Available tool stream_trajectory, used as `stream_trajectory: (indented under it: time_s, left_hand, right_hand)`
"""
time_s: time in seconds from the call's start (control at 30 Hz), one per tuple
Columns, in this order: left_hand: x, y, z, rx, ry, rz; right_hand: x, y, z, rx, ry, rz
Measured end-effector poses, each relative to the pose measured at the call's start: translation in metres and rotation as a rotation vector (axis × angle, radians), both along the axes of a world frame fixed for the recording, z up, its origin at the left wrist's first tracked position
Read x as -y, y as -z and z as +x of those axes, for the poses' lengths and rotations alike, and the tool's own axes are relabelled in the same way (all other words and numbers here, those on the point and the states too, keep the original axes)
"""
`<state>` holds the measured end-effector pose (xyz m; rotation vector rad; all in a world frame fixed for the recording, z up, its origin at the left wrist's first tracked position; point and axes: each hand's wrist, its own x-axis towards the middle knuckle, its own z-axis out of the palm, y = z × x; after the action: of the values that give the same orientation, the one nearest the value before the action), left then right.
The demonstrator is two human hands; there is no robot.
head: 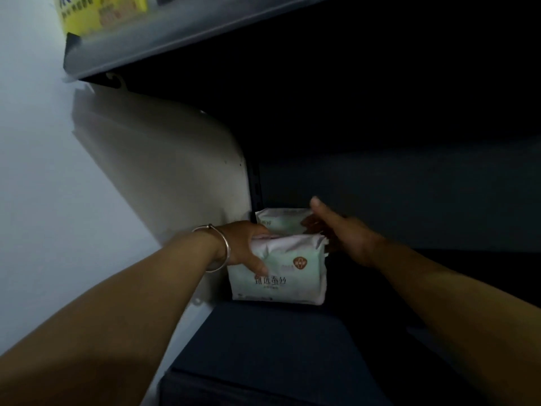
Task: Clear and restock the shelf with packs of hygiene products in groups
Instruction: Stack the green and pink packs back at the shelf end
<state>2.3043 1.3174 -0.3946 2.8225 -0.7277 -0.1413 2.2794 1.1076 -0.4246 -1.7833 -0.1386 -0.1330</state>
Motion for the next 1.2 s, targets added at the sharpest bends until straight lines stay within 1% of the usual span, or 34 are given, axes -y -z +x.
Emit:
stream_trajectory:
  time_s: [0.07, 0.1, 0.13, 0.23, 0.33, 0.4, 0.5, 0.63, 0.7, 0.83, 0.87, 0.97, 1.03, 1.1, 1.2]
  left_hand:
    - [0.001, 0.005, 0.0, 0.078, -0.022, -0.019]
    - [0.002, 0.008, 0.0, 0.124, -0.032, -0.031]
    - [0.003, 0.011, -0.001, 0.172, -0.043, -0.037]
    - [0.002, 0.018, 0.0, 0.298, -0.101, -0.017]
    - [-0.005, 0.022, 0.0, 0.36, -0.22, -0.042]
    - [-0.008, 0.026, 0.0, 0.389, -0.261, -0.052]
    - [-0.01, 0.035, 0.003, 0.393, -0.258, -0.05]
    - [-0.005, 0.048, 0.008, 0.358, -0.259, -0.005]
    - [-0.005, 0.053, 0.009, 0.324, -0.238, 0.033]
    - [-0.011, 0.058, 0.005, 0.263, -0.183, 0.038]
    - [-0.012, 0.058, 0.002, 0.264, -0.171, 0.043]
    - [-0.016, 0.056, -0.013, 0.291, -0.136, 0.069]
    - [-0.019, 0.054, -0.025, 0.315, -0.126, 0.08]
    - [-0.023, 0.053, -0.043, 0.336, -0.122, 0.106]
    - [-0.028, 0.055, -0.083, 0.38, -0.11, 0.131]
  right_hand:
    - [-0.003, 0.006, -0.017, -0.025, -0.15, -0.127]
    - [-0.005, 0.012, -0.019, -0.007, -0.154, -0.214]
    - [-0.008, 0.017, -0.02, 0.021, -0.132, -0.259]
    - [-0.015, 0.026, -0.013, 0.115, 0.012, -0.287]
    - [-0.013, 0.023, -0.001, 0.124, 0.135, -0.379]
    - [-0.012, 0.022, 0.009, 0.11, 0.212, -0.44]
    - [-0.014, 0.025, 0.022, 0.12, 0.291, -0.5]
    - [-0.018, 0.028, 0.038, 0.09, 0.368, -0.462]
    - [-0.019, 0.029, 0.042, 0.073, 0.389, -0.47]
    - [-0.024, 0.031, 0.039, 0.038, 0.411, -0.471]
    - [-0.026, 0.033, 0.037, 0.046, 0.432, -0.5]
    - [-0.032, 0.035, 0.018, 0.115, 0.558, -0.745]
    - [-0.038, 0.032, -0.006, 0.16, 0.581, -0.949]
    - [-0.048, 0.027, -0.033, 0.197, 0.47, -1.124]
    - [-0.071, 0.026, -0.084, 0.319, 0.315, -1.239]
